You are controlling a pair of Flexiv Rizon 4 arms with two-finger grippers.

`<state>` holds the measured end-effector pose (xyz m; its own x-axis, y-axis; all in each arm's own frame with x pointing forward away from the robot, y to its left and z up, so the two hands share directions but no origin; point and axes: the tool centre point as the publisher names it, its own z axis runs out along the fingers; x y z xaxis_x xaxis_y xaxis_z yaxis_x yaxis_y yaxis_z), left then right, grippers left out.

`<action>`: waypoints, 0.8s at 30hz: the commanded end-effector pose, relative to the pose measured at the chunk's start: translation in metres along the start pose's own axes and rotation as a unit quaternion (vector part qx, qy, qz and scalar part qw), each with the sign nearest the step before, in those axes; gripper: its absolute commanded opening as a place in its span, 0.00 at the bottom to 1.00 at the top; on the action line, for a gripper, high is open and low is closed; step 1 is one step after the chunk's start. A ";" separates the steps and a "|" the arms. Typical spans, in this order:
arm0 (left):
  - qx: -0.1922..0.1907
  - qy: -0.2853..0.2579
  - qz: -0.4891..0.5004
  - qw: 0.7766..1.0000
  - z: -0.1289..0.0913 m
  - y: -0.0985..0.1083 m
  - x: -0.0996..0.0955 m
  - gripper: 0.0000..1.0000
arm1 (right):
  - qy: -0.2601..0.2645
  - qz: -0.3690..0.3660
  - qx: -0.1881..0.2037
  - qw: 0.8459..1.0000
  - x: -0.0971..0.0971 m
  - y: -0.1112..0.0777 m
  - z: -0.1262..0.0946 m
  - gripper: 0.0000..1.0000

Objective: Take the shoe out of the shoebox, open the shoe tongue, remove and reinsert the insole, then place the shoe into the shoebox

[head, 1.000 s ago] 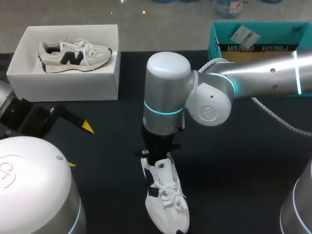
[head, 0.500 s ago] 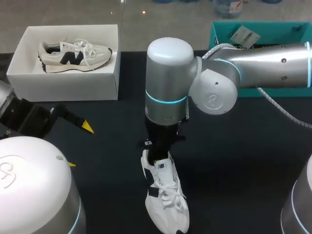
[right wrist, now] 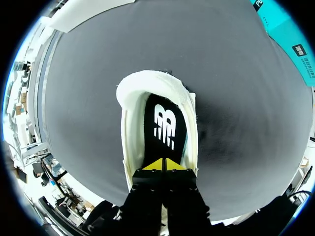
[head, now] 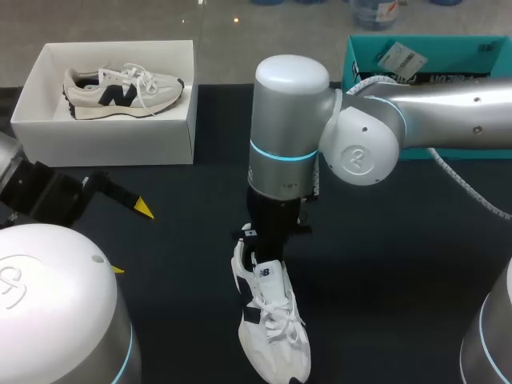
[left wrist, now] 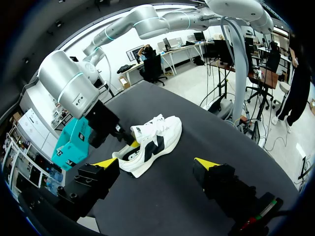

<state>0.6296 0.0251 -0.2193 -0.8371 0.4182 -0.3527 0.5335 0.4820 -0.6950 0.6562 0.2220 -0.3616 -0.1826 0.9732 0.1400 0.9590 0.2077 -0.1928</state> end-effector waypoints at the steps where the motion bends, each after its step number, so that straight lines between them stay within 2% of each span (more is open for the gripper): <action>1: -0.001 0.001 0.000 1.000 0.000 0.000 0.000 1.00 | 0.016 -0.002 0.010 1.000 0.001 0.000 0.010 0.00; 7: -0.001 0.001 0.000 1.000 0.000 0.000 0.000 1.00 | 0.022 0.001 0.020 1.000 0.003 -0.001 0.015 0.02; 8: -0.001 0.001 0.000 1.000 0.000 0.000 0.000 1.00 | 0.022 0.002 0.022 1.000 0.004 -0.001 0.015 0.20; 11: -0.001 0.001 0.000 1.000 0.000 0.000 0.000 1.00 | 0.024 0.000 0.026 0.999 0.004 -0.002 0.015 0.22; 13: -0.001 0.001 0.000 1.000 0.000 0.000 0.000 1.00 | 0.023 0.000 0.028 0.999 0.005 -0.003 0.014 0.28; 19: -0.001 0.001 0.000 1.000 0.000 0.000 0.000 1.00 | 0.020 -0.003 0.033 0.999 0.005 -0.003 0.012 0.31; 22: -0.001 0.001 0.000 1.000 0.000 0.000 0.000 1.00 | 0.022 -0.004 0.034 0.999 0.006 -0.002 0.012 0.38; 24: -0.001 0.001 0.000 1.000 0.000 0.000 0.000 1.00 | 0.023 -0.005 0.034 0.999 0.006 -0.001 0.013 0.39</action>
<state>0.6296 0.0251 -0.2193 -0.8371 0.4182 -0.3527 0.5335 0.4820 -0.6950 0.6501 0.2282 -0.3711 -0.1796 0.9664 0.1837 0.9404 0.2235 -0.2562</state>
